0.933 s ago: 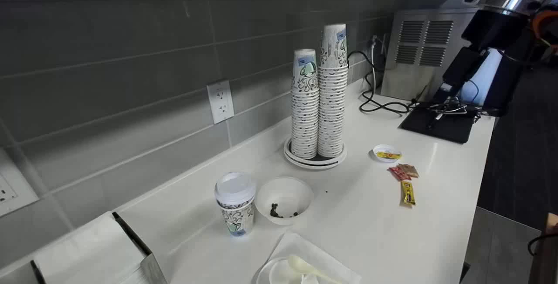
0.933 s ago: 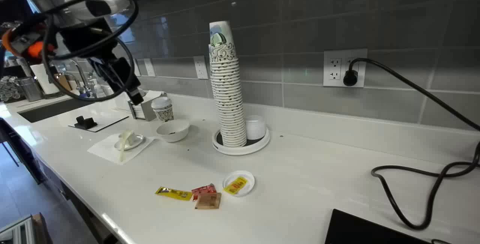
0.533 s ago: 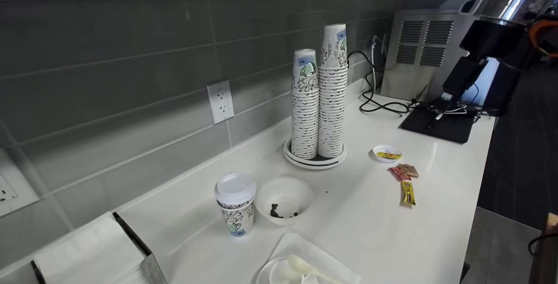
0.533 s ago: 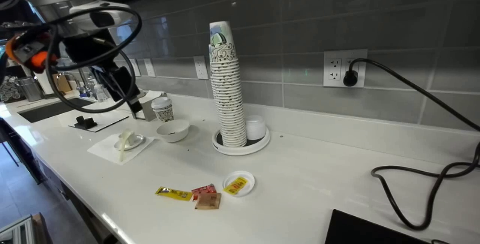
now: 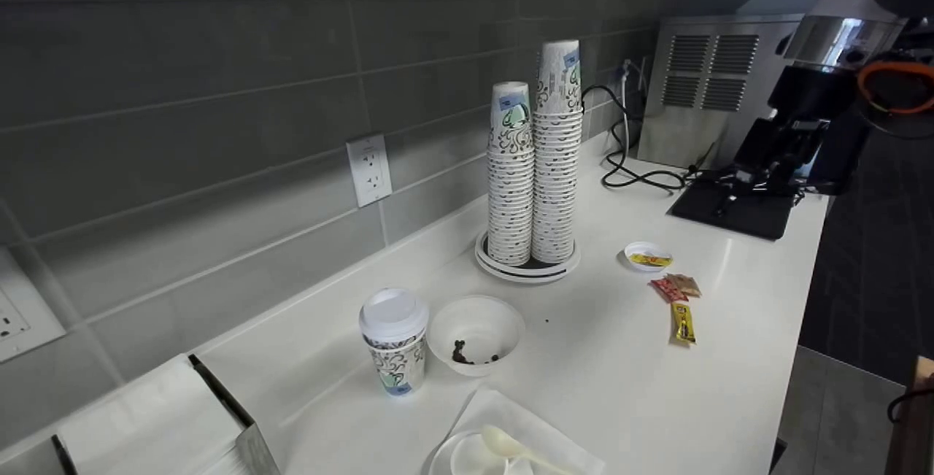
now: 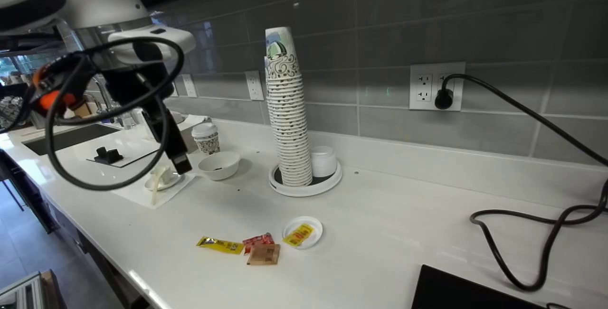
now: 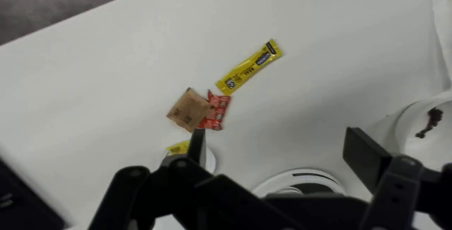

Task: Pick up the red sachet on the right and put it on the ceramic plate with a white mug on it

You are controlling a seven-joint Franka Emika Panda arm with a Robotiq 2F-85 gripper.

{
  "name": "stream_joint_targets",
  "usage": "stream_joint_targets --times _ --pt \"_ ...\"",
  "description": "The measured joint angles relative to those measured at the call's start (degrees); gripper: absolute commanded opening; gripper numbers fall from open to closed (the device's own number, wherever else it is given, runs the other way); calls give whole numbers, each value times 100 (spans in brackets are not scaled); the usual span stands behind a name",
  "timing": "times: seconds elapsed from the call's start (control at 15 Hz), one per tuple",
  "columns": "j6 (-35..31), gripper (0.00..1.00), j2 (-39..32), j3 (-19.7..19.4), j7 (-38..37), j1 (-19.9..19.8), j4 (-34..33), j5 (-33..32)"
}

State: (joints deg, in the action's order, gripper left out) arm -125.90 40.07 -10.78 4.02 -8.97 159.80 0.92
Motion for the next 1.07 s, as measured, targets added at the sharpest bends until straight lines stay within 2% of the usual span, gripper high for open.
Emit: stream_joint_targets --times 0.33,0.53,1.07 --pt "-779 100 -1162 45 -770 -750 -84 -207" --pt "-798 100 -1776 170 -1310 -728 -280 -196" --pt "-904 100 -3011 468 -2341 -335 -923 -100"
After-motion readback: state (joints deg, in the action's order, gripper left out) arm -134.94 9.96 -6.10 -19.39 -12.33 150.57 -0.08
